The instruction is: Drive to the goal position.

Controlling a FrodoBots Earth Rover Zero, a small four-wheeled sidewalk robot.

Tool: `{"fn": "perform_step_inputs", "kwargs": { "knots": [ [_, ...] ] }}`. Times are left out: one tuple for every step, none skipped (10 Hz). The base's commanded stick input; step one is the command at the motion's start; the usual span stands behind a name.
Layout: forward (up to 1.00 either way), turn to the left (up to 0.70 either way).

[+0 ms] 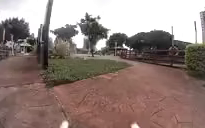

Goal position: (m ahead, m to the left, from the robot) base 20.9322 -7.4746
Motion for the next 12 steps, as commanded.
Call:
{"fn": "perform_step_inputs", "kwargs": {
  "knots": [
    [0.7, -0.3],
    [0.7, -0.3],
    [0.7, -0.3],
    [0.7, -0.3],
    [0.7, -0.3],
    [0.7, -0.3],
    [0.7, -0.3],
    [0.7, -0.3],
    [0.7, -0.3],
    [0.7, -0.3],
    [0.7, -0.3],
    [0.7, -0.3]
  ]
}}
